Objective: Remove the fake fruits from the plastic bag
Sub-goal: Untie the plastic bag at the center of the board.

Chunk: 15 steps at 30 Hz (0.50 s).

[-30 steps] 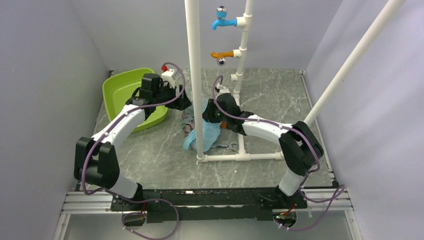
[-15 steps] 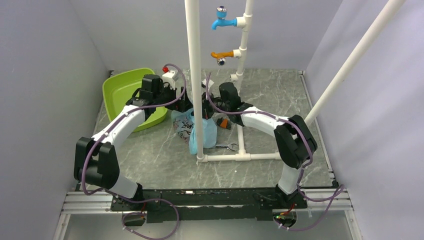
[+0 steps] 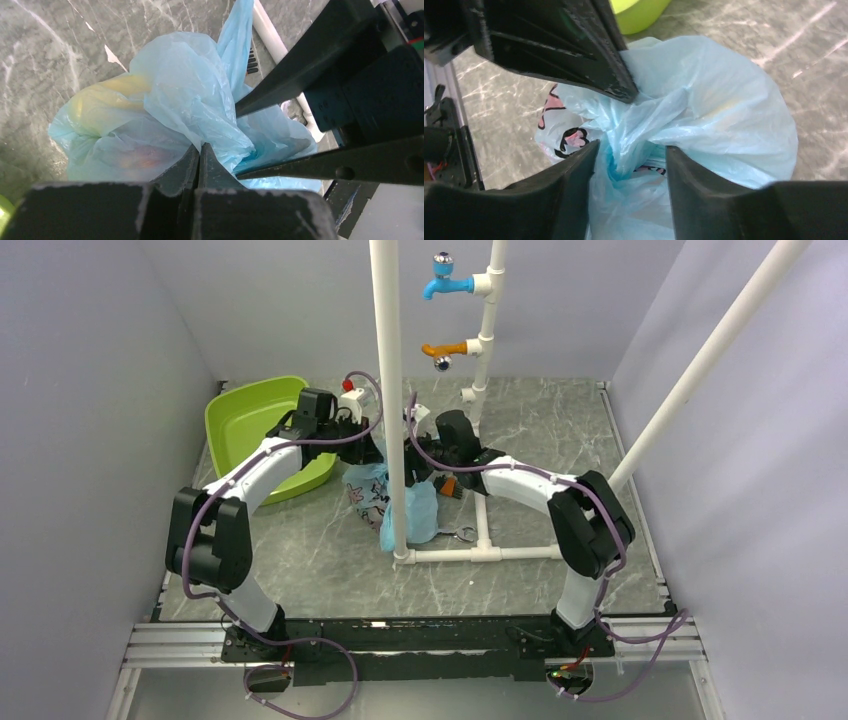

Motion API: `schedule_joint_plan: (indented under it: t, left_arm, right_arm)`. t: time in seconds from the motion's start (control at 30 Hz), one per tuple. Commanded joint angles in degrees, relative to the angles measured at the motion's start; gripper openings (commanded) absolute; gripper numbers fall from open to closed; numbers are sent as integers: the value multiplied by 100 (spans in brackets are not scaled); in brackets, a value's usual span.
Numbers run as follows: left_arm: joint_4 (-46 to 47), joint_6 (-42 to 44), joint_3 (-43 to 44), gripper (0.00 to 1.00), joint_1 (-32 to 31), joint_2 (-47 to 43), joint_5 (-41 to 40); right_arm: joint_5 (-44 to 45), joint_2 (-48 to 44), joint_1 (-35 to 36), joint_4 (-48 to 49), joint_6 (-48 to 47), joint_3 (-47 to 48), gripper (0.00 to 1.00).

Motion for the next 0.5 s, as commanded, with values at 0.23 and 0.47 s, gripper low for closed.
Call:
schedule_joint_plan:
  t: [0.23, 0.47]
  left_arm:
    - [295, -69, 7, 0, -29, -392, -124]
    - [329, -156, 2, 0, -18, -411, -94]
  right_arm:
    - [1593, -1477, 224, -1139, 113, -327, 78]
    - [2281, -1476, 734, -1376, 56, -291, 76]
